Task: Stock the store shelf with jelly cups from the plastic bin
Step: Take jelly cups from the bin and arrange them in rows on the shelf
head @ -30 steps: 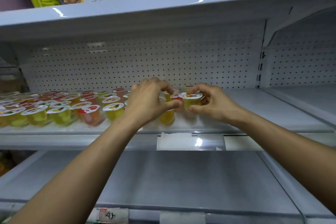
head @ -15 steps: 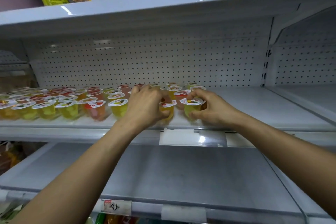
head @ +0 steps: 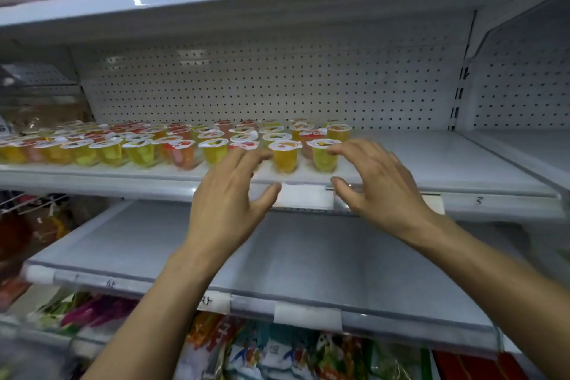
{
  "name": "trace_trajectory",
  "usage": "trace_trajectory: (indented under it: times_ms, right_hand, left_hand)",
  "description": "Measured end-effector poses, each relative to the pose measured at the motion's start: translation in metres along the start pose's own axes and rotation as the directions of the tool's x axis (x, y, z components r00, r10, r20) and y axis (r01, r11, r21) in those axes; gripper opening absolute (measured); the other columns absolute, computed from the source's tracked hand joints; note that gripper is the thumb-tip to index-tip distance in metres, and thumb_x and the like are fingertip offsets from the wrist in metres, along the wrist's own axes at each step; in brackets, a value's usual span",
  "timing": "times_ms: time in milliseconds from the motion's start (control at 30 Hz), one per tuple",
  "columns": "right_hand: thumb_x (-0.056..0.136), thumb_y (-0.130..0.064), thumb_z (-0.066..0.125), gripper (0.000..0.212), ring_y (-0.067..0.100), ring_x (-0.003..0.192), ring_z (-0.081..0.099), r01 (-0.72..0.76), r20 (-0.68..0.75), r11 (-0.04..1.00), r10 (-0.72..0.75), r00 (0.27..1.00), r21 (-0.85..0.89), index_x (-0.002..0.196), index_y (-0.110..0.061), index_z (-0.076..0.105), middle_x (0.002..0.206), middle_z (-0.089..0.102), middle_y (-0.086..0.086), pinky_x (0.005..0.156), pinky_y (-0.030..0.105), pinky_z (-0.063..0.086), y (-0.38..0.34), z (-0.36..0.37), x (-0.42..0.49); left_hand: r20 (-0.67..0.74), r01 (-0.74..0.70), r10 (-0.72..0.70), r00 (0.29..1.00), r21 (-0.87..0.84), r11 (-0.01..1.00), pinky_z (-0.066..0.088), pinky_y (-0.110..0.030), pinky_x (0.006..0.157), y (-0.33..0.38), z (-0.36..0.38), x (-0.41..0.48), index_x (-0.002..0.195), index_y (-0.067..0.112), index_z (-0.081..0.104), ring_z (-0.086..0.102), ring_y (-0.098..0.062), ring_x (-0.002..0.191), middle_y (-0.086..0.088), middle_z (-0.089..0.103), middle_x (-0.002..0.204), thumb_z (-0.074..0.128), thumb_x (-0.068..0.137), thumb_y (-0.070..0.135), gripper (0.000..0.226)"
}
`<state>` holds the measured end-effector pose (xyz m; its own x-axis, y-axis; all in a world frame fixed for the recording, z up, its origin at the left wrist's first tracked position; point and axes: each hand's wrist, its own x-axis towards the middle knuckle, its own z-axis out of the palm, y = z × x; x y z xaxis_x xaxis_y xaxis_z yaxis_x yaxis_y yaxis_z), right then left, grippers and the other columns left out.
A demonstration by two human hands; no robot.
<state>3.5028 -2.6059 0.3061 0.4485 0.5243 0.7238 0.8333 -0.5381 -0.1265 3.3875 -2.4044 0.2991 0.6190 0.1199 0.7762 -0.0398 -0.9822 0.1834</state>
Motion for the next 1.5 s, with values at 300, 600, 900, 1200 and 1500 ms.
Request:
trace_trajectory:
  times_ms: [300,600,900,1200,1500]
  right_hand:
    - [0.086,-0.017,0.064,0.042,0.022,0.110,0.052,0.181,0.156,0.958,-0.218,0.963,0.224,0.128,-0.017,0.055,0.121,0.056,0.004,0.090,0.036,0.047,-0.071,0.035,-0.051]
    - [0.092,-0.032,0.055,0.041,0.016,0.117,0.046,0.238,0.311,0.893,-0.367,0.877,0.382,0.132,-0.026,0.048,0.128,0.050,-0.004,0.085,0.028,0.037,-0.183,0.123,-0.050]
    - [0.091,-0.034,0.055,0.041,0.018,0.112,0.048,0.212,0.435,0.869,-0.419,0.797,0.448,0.131,-0.029,0.046,0.125,0.050,-0.002,0.085,0.034,0.044,-0.340,0.260,-0.002]
    - [0.088,-0.033,0.057,0.042,0.020,0.113,0.051,0.160,0.580,0.859,-0.455,0.676,0.487,0.129,-0.030,0.049,0.121,0.052,-0.002,0.086,0.040,0.049,-0.485,0.411,0.020]
    - [0.089,-0.026,0.060,0.040,0.023,0.119,0.050,0.123,0.774,0.861,-0.500,0.388,0.494,0.128,-0.018,0.053,0.130,0.052,0.006,0.095,0.035,0.042,-0.561,0.554,0.015]
  left_hand:
    - [0.100,0.197,-0.217,0.971,0.177,0.964,0.049,-0.031,0.066,-0.021,-0.051,-0.112,0.125,0.023,0.058,0.061,-0.016,0.094,0.005,0.061,0.112,0.068,0.085,0.039,0.045]
    - [0.130,0.398,-0.459,0.879,0.329,0.856,0.050,-0.036,0.077,-0.096,-0.115,-0.188,0.126,0.025,0.058,0.060,-0.020,0.101,0.003,0.061,0.112,0.068,0.085,0.040,0.045]
    - [0.181,0.498,-0.627,0.757,0.461,0.734,0.053,-0.040,0.074,-0.266,-0.183,-0.242,0.128,0.028,0.052,0.058,-0.018,0.102,0.004,0.057,0.116,0.062,0.090,0.043,0.042]
    - [0.275,0.551,-0.796,0.540,0.599,0.581,0.051,-0.033,0.078,-0.451,-0.241,-0.321,0.131,0.027,0.053,0.056,-0.017,0.111,0.006,0.055,0.126,0.058,0.092,0.047,0.044]
    - [0.376,0.728,-0.906,0.196,0.563,0.391,0.054,-0.039,0.085,-0.574,-0.213,-0.408,0.124,0.028,0.058,0.061,-0.020,0.103,0.004,0.060,0.121,0.062,0.090,0.046,0.039]
